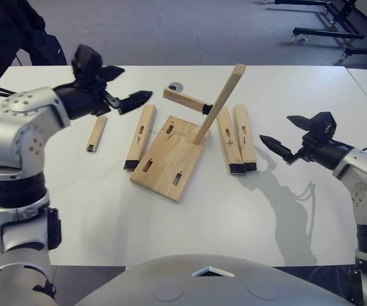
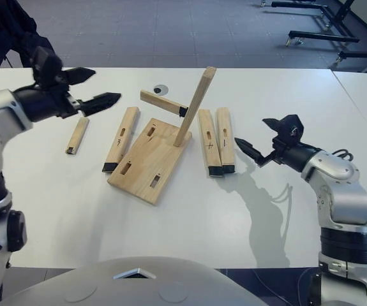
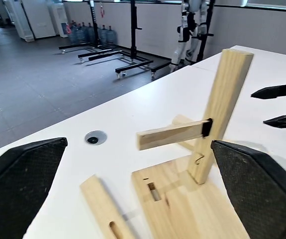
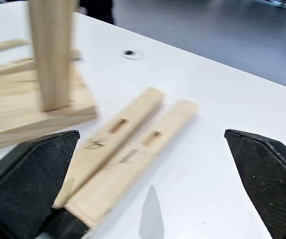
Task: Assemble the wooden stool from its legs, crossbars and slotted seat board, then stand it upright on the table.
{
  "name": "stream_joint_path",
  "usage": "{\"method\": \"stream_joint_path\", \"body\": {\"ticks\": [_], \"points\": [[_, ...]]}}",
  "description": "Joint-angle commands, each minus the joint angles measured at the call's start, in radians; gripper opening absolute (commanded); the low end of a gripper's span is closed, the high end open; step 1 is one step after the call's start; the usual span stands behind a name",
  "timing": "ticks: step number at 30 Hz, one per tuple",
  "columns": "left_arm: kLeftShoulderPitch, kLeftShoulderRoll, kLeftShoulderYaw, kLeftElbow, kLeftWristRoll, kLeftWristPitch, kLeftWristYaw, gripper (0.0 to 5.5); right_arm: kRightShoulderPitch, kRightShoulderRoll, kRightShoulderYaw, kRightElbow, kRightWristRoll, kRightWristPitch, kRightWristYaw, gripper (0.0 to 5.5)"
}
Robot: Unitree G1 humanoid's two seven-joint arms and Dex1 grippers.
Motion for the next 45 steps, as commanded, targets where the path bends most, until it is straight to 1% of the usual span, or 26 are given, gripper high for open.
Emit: {"method": "stream_joint_path", "body": {"ticks": [1, 4, 7, 12, 14, 16, 18, 20, 23, 26, 29, 34, 42, 43, 45], "points": [[-0.007, 0.012, -0.02, 0.096, 0.039, -0.063, 0.02, 5.31, -0.061, 0.127, 0.008, 0.022, 0.02, 0.163, -0.184, 5.38], [-0.01, -0.02, -0.043, 0.124, 0.05, -0.087, 0.053, 5.31, -0.132, 0.274, 0.023, 0.085, 0.041, 0.234, -0.315, 5.38], [0.008, -0.033, -0.063, 0.126, 0.057, -0.105, 0.072, 5.31, -0.151, 0.337, 0.039, 0.141, 0.013, 0.221, -0.384, 5.38], [0.03, -0.041, -0.069, 0.118, 0.064, -0.118, 0.095, 5.31, -0.144, 0.333, 0.099, 0.229, -0.085, 0.166, -0.439, 5.38], [0.034, -0.045, -0.07, 0.115, 0.065, -0.119, 0.105, 5.31, -0.142, 0.322, 0.146, 0.272, -0.141, 0.141, -0.452, 5.38], [0.04, -0.051, -0.077, 0.108, 0.067, -0.122, 0.113, 5.31, -0.136, 0.299, 0.216, 0.307, -0.221, 0.101, -0.461, 5.38], [0.047, -0.055, -0.081, 0.097, 0.067, -0.123, 0.122, 5.31, -0.136, 0.279, 0.256, 0.328, -0.27, 0.075, -0.46, 5.38], [0.059, -0.058, -0.081, 0.088, 0.065, -0.126, 0.129, 5.31, -0.142, 0.279, 0.256, 0.329, -0.268, 0.066, -0.442, 5.38], [0.069, -0.061, -0.082, 0.084, 0.063, -0.131, 0.137, 5.31, -0.144, 0.308, 0.241, 0.328, -0.236, 0.099, -0.428, 4.83], [0.074, -0.066, -0.088, 0.081, 0.065, -0.138, 0.141, 5.31, -0.145, 0.361, 0.171, 0.337, -0.167, 0.17, -0.441, 4.27], [0.08, -0.07, -0.093, 0.082, 0.065, -0.145, 0.146, 5.31, -0.144, 0.386, 0.136, 0.33, -0.132, 0.2, -0.446, 3.79], [0.089, -0.079, -0.101, 0.073, 0.067, -0.15, 0.154, 5.31, -0.148, 0.374, 0.177, 0.309, -0.171, 0.165, -0.447, 3.04], [0.079, -0.076, -0.111, 0.087, 0.072, -0.162, 0.157, 5.31, -0.152, 0.366, 0.181, 0.263, -0.215, 0.143, -0.501, 2.12], [0.077, -0.077, -0.11, 0.087, 0.072, -0.162, 0.158, 5.31, -0.154, 0.364, 0.173, 0.262, -0.217, 0.144, -0.507, 2.04], [0.077, -0.08, -0.102, 0.09, 0.069, -0.163, 0.164, 5.31, -0.16, 0.355, 0.154, 0.255, -0.214, 0.141, -0.51, 2.04]]}}
